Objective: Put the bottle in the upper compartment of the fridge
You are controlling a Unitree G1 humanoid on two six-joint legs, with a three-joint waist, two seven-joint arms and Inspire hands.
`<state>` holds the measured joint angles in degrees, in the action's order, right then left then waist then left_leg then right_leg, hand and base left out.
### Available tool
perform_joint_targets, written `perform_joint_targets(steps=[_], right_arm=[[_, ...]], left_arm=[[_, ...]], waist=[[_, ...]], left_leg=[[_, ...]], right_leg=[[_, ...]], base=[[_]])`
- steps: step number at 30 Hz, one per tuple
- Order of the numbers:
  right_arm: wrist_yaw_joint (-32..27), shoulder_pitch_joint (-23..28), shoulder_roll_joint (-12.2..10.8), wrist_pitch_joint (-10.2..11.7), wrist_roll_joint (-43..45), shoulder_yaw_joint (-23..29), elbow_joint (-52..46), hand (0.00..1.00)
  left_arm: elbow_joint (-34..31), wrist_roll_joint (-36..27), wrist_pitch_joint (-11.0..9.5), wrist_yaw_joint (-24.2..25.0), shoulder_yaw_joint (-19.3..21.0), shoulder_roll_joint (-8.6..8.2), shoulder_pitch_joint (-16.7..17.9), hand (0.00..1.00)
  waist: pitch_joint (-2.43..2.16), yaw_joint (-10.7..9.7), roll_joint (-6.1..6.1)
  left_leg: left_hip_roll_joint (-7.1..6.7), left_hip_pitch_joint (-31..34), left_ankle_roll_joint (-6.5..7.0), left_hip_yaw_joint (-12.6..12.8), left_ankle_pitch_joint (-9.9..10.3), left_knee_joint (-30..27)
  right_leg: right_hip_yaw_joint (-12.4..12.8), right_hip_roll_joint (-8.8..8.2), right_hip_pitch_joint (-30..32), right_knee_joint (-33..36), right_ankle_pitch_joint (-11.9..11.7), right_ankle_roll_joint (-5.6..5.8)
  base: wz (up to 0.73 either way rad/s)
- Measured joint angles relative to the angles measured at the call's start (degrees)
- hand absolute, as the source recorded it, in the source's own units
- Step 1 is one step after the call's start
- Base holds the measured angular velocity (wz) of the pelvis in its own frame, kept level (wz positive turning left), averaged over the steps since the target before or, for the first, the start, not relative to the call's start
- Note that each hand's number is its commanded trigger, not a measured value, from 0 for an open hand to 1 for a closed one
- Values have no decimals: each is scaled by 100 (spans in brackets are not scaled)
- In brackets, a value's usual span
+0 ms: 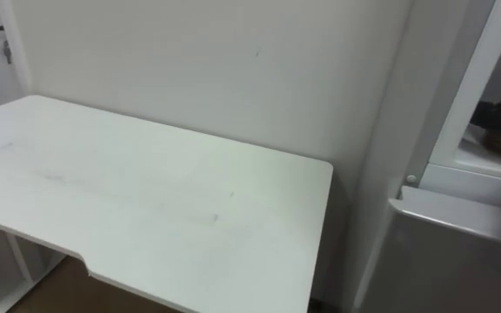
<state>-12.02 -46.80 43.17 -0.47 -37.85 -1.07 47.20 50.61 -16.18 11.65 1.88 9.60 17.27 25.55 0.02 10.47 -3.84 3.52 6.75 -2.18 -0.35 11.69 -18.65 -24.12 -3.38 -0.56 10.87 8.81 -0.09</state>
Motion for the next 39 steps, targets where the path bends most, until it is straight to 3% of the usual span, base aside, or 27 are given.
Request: perform_joint_targets(steps=[5, 8, 16, 28, 39], right_arm=[[161, 160, 38, 16, 25, -12, 33, 0], [205, 206, 59, 18, 38, -22, 44, 0], [443, 213, 58, -3, 115, 1, 2, 0], [903, 323, 53, -41, -10, 87, -107, 0], [919, 661, 53, -87, 8, 85, -695, 0]], left_arm=[[-58, 1, -22, -10, -123, 128, -53, 0], [-56, 3, -22, -11, -191, 145, -118, 0], [-65, 66, -9, -8, -180, 135, -123, 0], [133, 91, -72, 40, -75, 118, -134, 0], [354, 225, -80, 39, -85, 115, -154, 0]], waist=[[7, -13, -175], [6, -10, -220], [5, 28, -218], [-6, -85, -188], [-24, -249, -116]], left_leg=[[2, -29, 0, 9, 2, 20], [2, -30, 3, 21, 7, 20], [32, -154, -4, 142, 6, 120], [15, -452, -4, 191, 9, 305], [15, -665, -5, 215, 8, 422]], right_leg=[[-1, 7, -54, 2, -3, 6], [10, 10, -58, -12, -7, 11], [157, 32, -58, -26, -7, 10], [270, 45, -328, -132, -5, 30], [210, 32, -494, -112, 0, 39]], base=[[0], [0], [-5], [-1], [2]])
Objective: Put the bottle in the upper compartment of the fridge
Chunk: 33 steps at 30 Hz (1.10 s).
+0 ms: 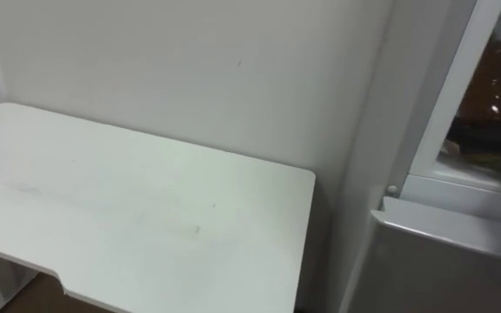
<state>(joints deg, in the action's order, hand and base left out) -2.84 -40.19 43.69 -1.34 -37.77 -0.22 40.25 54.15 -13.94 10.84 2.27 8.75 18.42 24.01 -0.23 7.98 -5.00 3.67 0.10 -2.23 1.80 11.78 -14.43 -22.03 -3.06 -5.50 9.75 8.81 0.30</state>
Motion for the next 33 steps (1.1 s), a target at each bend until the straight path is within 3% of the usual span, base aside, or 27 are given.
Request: perform_joint_targets(steps=[9, 14, 19, 27, 33], right_arm=[[-33, 850, -31, 6, -38, 387, -1240, 0], [-188, 1115, -84, 14, -282, 392, -1686, 0], [-343, 1231, -193, 44, -277, 392, -1963, 0], [-611, 1454, -294, 38, 53, 393, -2471, 0], [-883, 1886, -298, 24, 544, 405, -3255, 0]], left_arm=[[-21, 120, -85, 76, 7, -12, -31, 0], [-35, 120, -173, 74, -21, -13, -82, 0], [-80, 125, -192, 68, -61, -72, -100, 0], [-63, 241, -256, 105, -60, -169, -92, 0], [-61, 367, -282, 106, -40, -247, -100, 0]], waist=[[-32, -157, -51], [-17, -313, -29], [5, -320, 1], [0, -370, -15], [26, -377, 62]], left_leg=[[-4, -87, 0, 106, -4, 127], [-2, -185, 1, 152, -5, 177], [9, -270, 2, 298, -4, 261], [19, -269, 3, 431, -4, 282], [56, -334, 2, 602, -2, 285]], right_leg=[[129, -5, 4, -9, 13, 21], [169, -6, -37, -11, 13, 22], [247, -6, -36, -9, 13, 23], [383, -3, 61, 13, 15, 25], [500, 22, 81, 16, 14, 25]], base=[[-4], [-2], [-14], [-10], [-11]])
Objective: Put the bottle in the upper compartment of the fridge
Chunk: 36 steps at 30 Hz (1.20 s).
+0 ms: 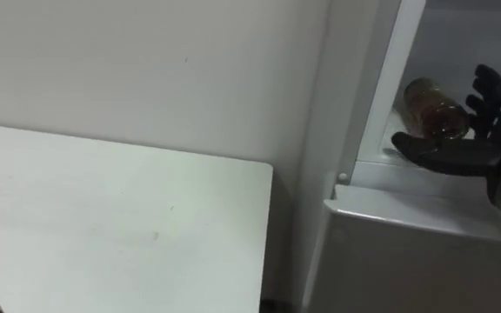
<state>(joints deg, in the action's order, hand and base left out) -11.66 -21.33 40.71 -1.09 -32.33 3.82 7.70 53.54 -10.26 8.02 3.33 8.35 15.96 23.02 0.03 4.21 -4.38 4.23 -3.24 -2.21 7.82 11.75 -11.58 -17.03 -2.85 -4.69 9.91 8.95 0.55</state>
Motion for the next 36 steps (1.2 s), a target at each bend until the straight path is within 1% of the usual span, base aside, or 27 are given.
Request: perform_joint_targets(steps=[2, 5, 7, 9, 11, 12, 13, 15, 17, 21, 22, 24, 25, 26, 27, 28, 29, 30, 32, 33, 34, 35, 36], right_arm=[[-115, 38, 0, -1, 184, 0, -224, 0], [-275, 39, 0, -4, 366, 3, -450, 0], [-398, 60, 0, -28, 436, 25, -608, 0], [-519, 161, -18, -27, 607, 61, -968, 0], [-630, 192, -97, -25, 609, 151, -1427, 0], [-667, 215, -112, -24, 608, 187, -1529, 0], [-752, 277, -144, -20, 603, 254, -1722, 0], [-789, 404, -238, -17, 603, 384, -2059, 0], [-830, 456, -353, 46, 604, 445, -2322, 0], [-907, 635, -436, 112, 611, 543, -2520, 0], [-933, 713, -512, 130, 624, 558, -2581, 0], [-933, 877, -573, 161, 638, 567, -2654, 0], [-910, 1014, -675, 184, 638, 601, -2706, 0], [-869, 1173, -803, 184, 584, 641, -2814, 0], [-839, 1249, -859, 184, 543, 654, -2875, 0], [-745, 1335, -965, 185, 460, 657, -2980, 0], [-675, 1374, -1033, 195, 383, 658, -3045, 0], [-647, 1388, -1068, 224, 346, 660, -3066, 0], [-580, 1459, -1263, 341, 337, 671, -3205, 0], [-560, 1479, -1300, 381, 343, 682, -3238, 0], [-514, 1485, -1387, 461, 342, 701, -3276, 0], [-468, 1522, -1420, 539, 331, 700, -3304, 0], [-428, 1597, -1462, 547, 331, 700, -3365, 0]], left_arm=[[1, -6, -61, 0, -1, -46, 1, 0], [6, -16, -136, 0, 0, -90, -1, 0], [34, -13, -201, -1, 0, -118, -8, 0], [103, -13, -224, -2, -4, -162, -8, 0], [164, -19, -223, -3, -15, -212, -7, 0], [163, -24, -224, -3, -23, -214, -12, 0], [163, -39, -237, -22, -33, -209, -34, 0], [171, -35, -326, -41, -36, -207, -50, 0], [214, -33, -371, -42, -87, -207, -60, 0], [291, -5, -411, -41, -141, -205, -114, 0], [363, 30, -439, -41, -191, -208, -141, 0], [398, 125, -439, -32, -193, -209, -158, 0], [401, 207, -442, -32, -185, -208, -159, 0], [408, 220, -442, -31, -189, -210, -157, 0], [411, 219, -442, -31, -189, -217, -157, 0], [435, 216, -442, -30, -188, -236, -160, 0], [464, 252, -445, -25, -186, -255, -179, 0], [494, 276, -462, -22, -184, -258, -200, 0], [614, 394, -622, -16, -180, -264, -225, 0], [619, 435, -638, -12, -181, -270, -225, 0], [625, 470, -660, -4, -178, -292, -226, 0], [629, 433, -672, -5, -182, -332, -228, 0], [646, 406, -682, -8, -182, -370, -230, 0]], waist=[[13, -89, 48], [13, -112, 82], [8, -159, 70], [0, -212, 59], [-1, -251, 56], [-1, -266, 53], [-15, -312, 31], [-24, -352, 15], [-22, -411, 23], [-10, -438, 40], [-5, -443, 46], [-4, -443, 25], [7, -443, 26], [7, -437, 25], [9, -436, 29], [8, -430, 30], [13, -428, 54], [18, -425, 65], [12, -448, 96], [12, -470, 107], [11, -524, 129], [-1, -528, 141], [-10, -531, 167]], left_leg=[[1, -20, -1, 11, 0, 25], [5, -50, -1, 79, 1, 42], [2, -54, -1, 94, 1, 54], [3, -57, -1, 130, 0, 91], [4, -63, 0, 163, 0, 88], [2, -63, 0, 165, 0, 88], [2, -64, 0, 166, 0, 88], [3, -56, 0, 155, 0, 86], [3, -68, 1, 155, 1, 75], [6, -84, 0, 161, 2, 90], [6, -85, 0, 163, 3, 93], [6, -88, 0, 168, 3, 96], [9, -98, 0, 186, 3, 94], [11, -106, 0, 212, 4, 83], [12, -115, 0, 236, 4, 79], [13, -128, 3, 294, 5, 80], [11, -124, 8, 334, 8, 84], [10, -120, 9, 349, 9, 87], [11, -129, 10, 388, 9, 105], [11, -131, 10, 387, 9, 108], [14, -134, 10, 398, 10, 113], [18, -156, 9, 440, 10, 123], [20, -164, 9, 459, 10, 123]], right_leg=[[15, 2, 0, 5, 0, 0], [122, 9, 9, 5, 0, 0], [133, 8, 18, 5, 0, 0], [151, 10, 50, 12, 0, 0], [263, 10, 106, 78, 5, 8], [270, 10, 107, 78, 7, 10], [269, 9, 112, 80, 8, 12], [246, 10, 112, 77, 8, 12], [247, 9, 95, 78, 8, 12], [259, 13, 88, 86, 8, 12], [263, 15, 85, 87, 8, 12], [271, 17, 85, 87, 7, 11], [290, 21, 90, 85, 7, 10], [305, 21, 92, 80, 7, 11], [318, 21, 97, 77, 7, 11], [366, 22, 110, 74, 7, 11], [428, 27, 138, 75, 7, 10], [440, 26, 147, 75, 5, 10], [480, 32, 168, 74, 5, 10], [481, 33, 170, 74, 5, 11], [489, 36, 173, 74, 5, 11], [523, 41, 177, 86, 5, 11], [547, 46, 181, 86, 5, 11]], base=[[-5], [-11], [-7], [-10], [-10], [-4], [0], [0], [0], [0], [0], [-2], [-6], [-8], [-14], [-21], [-21], [-17], [-9], [0], [-5], [-10], [-10]])
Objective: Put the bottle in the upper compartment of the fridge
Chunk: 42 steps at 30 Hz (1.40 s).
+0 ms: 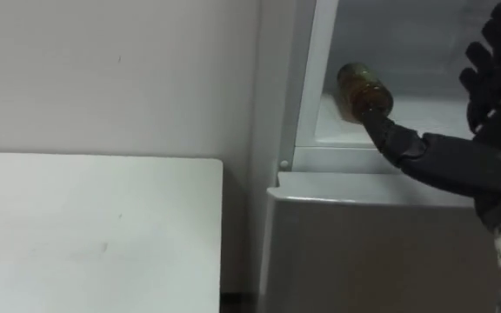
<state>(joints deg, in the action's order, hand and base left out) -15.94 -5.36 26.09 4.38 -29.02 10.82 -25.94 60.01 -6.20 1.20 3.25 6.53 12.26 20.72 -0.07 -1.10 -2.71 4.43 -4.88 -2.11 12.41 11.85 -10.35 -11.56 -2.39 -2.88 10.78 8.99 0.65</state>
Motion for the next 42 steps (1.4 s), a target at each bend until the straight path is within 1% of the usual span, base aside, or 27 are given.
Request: perform_joint_targets(steps=[1, 3, 4, 6, 7, 8, 10, 11, 12, 13, 14, 15, 17, 19, 21, 22, 27, 28, 29, 32, 34, 35, 37, 38, 39, 42], right_arm=[[21, 37, -33, 1, 9, 1, -23, 0], [62, 140, -152, 2, 11, 11, -33, 0], [58, 262, -203, 31, 30, 20, -28, 0], [58, 510, -425, 71, 275, 19, -23, 0], [51, 724, -582, 91, 535, 19, -25, 0], [38, 947, -664, 107, 735, 19, -25, 0], [-17, 1241, -726, 108, 951, 11, -25, 0], [-73, 1357, -798, 108, 1056, -1, -25, 0], [-107, 1399, -816, 108, 1174, -5, -25, 0], [-182, 1470, -842, 112, 1415, -4, -25, 0], [-286, 1561, -879, 132, 1604, -9, -23, 0], [-354, 1600, -904, 162, 1658, -13, -20, 0], [-644, 1694, -1038, 317, 1888, -37, 35, 0], [-809, 1757, -1050, 446, 1989, -66, 215, 0], [-934, 1881, -1061, 458, 2044, -68, 360, 0], [-989, 1962, -1086, 499, 2059, -69, 503, 0], [-1244, 2076, -1283, 499, 2060, -72, 991, 0], [-1332, 2103, -1287, 503, 2061, -72, 1037, 0], [-1431, 2128, -1288, 584, 2080, -94, 1155, 0], [-1660, 2181, -1291, 610, 2324, -184, 1416, 0], [-1778, 2228, -1291, 648, 2447, -287, 1573, 0], [-1802, 2235, -1293, 689, 2466, -346, 1769, 0], [-1850, 2236, -1294, 695, 2455, -399, 2014, 0], [-1859, 2236, -1292, 767, 2418, -428, 2243, 0], [-1877, 2237, -1289, 792, 2377, -457, 2360, 0], [-1872, 2274, -1292, 804, 2086, -540, 2836, 0]], left_arm=[[28, -5, -7, -1, 0, -15, -8, 0], [103, 0, -22, -2, -6, -52, -24, 0], [89, 5, -24, -15, -17, -75, -23, 0], [106, 16, -28, -39, -95, -92, -27, 0], [121, 15, -34, -44, -121, -108, -34, 0], [162, 14, -34, -48, -120, -133, -68, 0], [199, 13, -35, -49, -121, -168, -131, 0], [234, 10, -51, -48, -121, -172, -159, 0], [264, 11, -68, -48, -122, -176, -176, 0], [319, 9, -128, -48, -123, -185, -181, 0], [388, 9, -159, -48, -123, -185, -184, 0], [421, 9, -167, -48, -123, -185, -192, 0], [503, 9, -199, -49, -126, -184, -238, 0], [589, -7, -269, -51, -130, -184, -255, 0], [636, -5, -301, -51, -129, -184, -253, 0], [632, -4, -301, -51, -138, -185, -232, 0], [623, 14, -299, -50, -224, -186, -222, 0], [604, 14, -296, -51, -229, -186, -227, 0], [592, 13, -293, -52, -238, -186, -227, 0], [531, 10, -275, -63, -273, -186, -244, 0], [453, 6, -276, -85, -311, -186, -277, 0], [437, -4, -285, -130, -352, -189, -317, 0], [437, -6, -306, -144, -386, -186, -384, 0], [438, -127, -335, -144, -433, -165, -403, 0], [438, -194, -349, -144, -456, -153, -409, 0], [401, -234, -389, -143, -456, -140, -404, 0]], waist=[[-6, -20, 3], [-1, -80, 59], [-8, -99, 78], [-11, -102, 130], [-21, -115, 162], [-21, -139, 196], [-11, -146, 241], [-20, -144, 259], [-27, -142, 280], [-23, -149, 301], [-23, -133, 297], [-27, -137, 298], [-19, -147, 287], [-13, -140, 258], [-8, -111, 233], [-10, -81, 222], [-6, -22, 220], [-1, -27, 237], [-2, -28, 245], [-19, -36, 279], [-12, -42, 294], [-8, -39, 284], [5, -35, 268], [6, -35, 264], [7, -21, 258], [6, -21, 252]], left_leg=[[1, -5, 0, 1, 0, 2], [6, -45, -4, 10, 2, 22], [9, -64, -12, 14, 7, 56], [17, -73, -25, 25, 19, 86], [27, -75, -32, 32, 33, 77], [28, -75, -34, 32, 35, 73], [27, -65, -34, 33, 35, 74], [28, -54, -34, 41, 35, 79], [28, -50, -34, 58, 34, 81], [30, -60, -34, 108, 34, 83], [31, -83, -34, 143, 34, 95], [30, -88, -34, 153, 34, 94], [29, -95, -33, 164, 34, 93], [30, -121, -33, 170, 34, 96], [30, -147, -33, 175, 39, 98], [30, -151, -34, 178, 48, 98], [29, -125, -31, 176, 61, 89], [29, -120, -31, 173, 62, 87], [29, -119, -31, 169, 62, 88], [28, -89, -31, 171, 62, 91], [26, -79, -31, 172, 61, 89], [23, -84, -31, 171, 61, 90], [12, -85, -30, 171, 61, 93], [6, -88, -30, 171, 61, 94], [3, -92, -30, 171, 61, 95], [-5, -123, -28, 177, 62, 127]], right_leg=[[7, 2, -1, 1, 0, 0], [26, 10, 0, 0, 0, 0], [36, 18, 4, 1, 0, 0], [63, 35, 6, 12, 0, -1], [69, 46, 5, 12, -1, -2], [66, 47, 5, 11, -2, -4], [68, 47, 20, 10, -4, -6], [85, 51, 71, 16, -7, -12], [119, 57, 90, 21, -9, -15], [177, 67, 101, 23, -12, -19], [205, 72, 97, 25, -11, -19], [210, 71, 93, 27, -11, -19], [213, 69, 97, 39, -11, -18], [212, 69, 81, 39, -10, -17], [213, 69, 86, 32, -8, -13], [211, 70, 79, 7, -5, -10], [206, 68, 99, 2, 1, -1], [206, 69, 98, -5, 1, -1], [202, 70, 92, -11, 1, -1], [203, 69, 89, -6, 2, 0], [214, 69, 100, -7, 2, 0], [225, 68, 99, -6, 5, 5], [239, 61, 104, -8, 10, 12], [273, 61, 103, -12, 14, 18], [287, 61, 104, -11, 17, 21], [309, 61, 160, -9, 23, 29]], base=[[-7], [-4], [-7], [-10], [-7], [-4], [-4], [-12], [-22], [-22], [-18], [-8], [0], [0], [0], [0], [0], [0], [0], [0], [0], [0], [0], [0], [-4], [-3]])
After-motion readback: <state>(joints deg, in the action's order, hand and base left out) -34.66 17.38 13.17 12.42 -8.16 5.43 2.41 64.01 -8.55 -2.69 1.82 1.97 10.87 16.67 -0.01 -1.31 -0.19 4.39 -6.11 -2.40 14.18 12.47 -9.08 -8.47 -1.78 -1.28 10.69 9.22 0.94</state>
